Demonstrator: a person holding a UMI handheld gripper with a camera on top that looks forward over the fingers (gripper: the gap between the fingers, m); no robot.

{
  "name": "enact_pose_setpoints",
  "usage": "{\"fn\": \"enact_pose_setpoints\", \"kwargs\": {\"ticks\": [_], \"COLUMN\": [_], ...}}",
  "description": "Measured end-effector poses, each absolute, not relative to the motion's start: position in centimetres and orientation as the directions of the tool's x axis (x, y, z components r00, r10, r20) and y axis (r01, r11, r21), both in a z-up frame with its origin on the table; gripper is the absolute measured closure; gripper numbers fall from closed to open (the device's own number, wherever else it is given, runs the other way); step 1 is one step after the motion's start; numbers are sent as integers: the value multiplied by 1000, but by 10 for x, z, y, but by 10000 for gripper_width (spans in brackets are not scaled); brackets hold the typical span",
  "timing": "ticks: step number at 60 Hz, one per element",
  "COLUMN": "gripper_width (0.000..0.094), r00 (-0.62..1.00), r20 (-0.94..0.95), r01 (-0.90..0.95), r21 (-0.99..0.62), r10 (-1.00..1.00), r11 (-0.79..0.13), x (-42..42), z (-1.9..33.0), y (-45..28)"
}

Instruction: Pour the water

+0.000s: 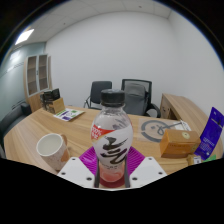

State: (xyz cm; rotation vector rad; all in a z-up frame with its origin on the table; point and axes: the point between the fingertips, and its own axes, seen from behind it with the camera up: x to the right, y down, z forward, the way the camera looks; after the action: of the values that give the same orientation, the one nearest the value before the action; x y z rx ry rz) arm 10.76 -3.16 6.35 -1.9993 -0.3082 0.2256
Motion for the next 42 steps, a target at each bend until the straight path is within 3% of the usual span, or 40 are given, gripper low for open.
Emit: {"fn": "enact_pose_setpoints", "kwargs": {"ticks": [9, 18, 21, 24, 27, 30, 42], "gripper_width": [573, 412, 285, 57, 109, 70, 77], "r00": [952, 959, 962, 966, 974, 980, 994], "r20": [-19, -20, -23, -18, 2, 29, 76], "r01": [108, 103, 104, 109, 111, 120, 108], "r21": [-913, -905, -889, -878, -873, -872, -854], "r10": [305, 284, 270, 259, 226, 195, 83], "r11": [-393, -412, -446, -466, -474, -474, -509], "x": [107, 110, 111, 112, 119, 123, 123], "z": [65, 63, 59, 60, 66, 77, 128], "y": [-33, -35, -40, -46, -53, -63, -135]}}
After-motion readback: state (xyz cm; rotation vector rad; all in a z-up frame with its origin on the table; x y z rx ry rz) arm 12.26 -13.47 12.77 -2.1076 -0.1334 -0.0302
